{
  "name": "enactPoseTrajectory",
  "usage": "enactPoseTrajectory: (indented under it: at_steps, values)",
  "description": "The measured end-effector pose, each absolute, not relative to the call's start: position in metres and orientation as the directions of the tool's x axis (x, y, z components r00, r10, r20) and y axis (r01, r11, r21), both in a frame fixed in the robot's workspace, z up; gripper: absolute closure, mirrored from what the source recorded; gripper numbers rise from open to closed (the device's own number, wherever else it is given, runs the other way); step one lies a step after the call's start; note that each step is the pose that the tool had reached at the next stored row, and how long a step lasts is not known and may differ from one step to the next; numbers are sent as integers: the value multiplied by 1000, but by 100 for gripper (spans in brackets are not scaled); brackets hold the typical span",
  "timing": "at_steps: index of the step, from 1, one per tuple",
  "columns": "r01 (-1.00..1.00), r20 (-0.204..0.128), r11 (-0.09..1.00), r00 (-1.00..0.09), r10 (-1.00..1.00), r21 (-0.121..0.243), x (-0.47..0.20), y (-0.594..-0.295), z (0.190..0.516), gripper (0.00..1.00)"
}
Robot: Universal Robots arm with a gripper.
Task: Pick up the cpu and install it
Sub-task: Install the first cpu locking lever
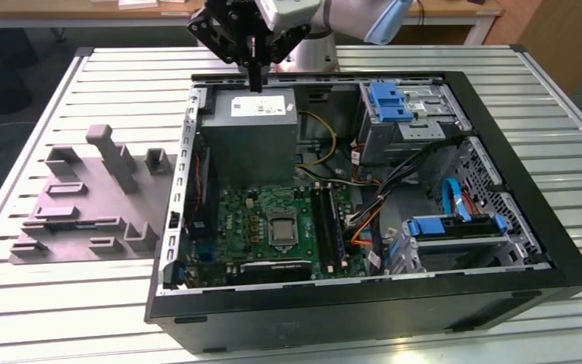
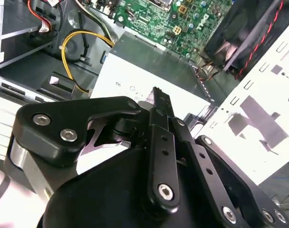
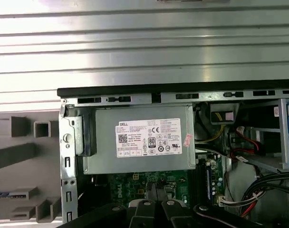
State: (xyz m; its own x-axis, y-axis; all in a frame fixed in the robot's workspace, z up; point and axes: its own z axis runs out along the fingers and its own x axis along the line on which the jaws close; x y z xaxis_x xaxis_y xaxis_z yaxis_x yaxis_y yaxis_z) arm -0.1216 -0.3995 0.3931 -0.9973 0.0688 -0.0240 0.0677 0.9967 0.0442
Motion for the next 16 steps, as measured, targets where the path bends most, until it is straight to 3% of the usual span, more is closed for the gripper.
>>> enactPoseTrajectory:
  at_steps: [16]
  values:
    - [75, -24, 996, -997, 76, 44, -122, -399, 393, 89]
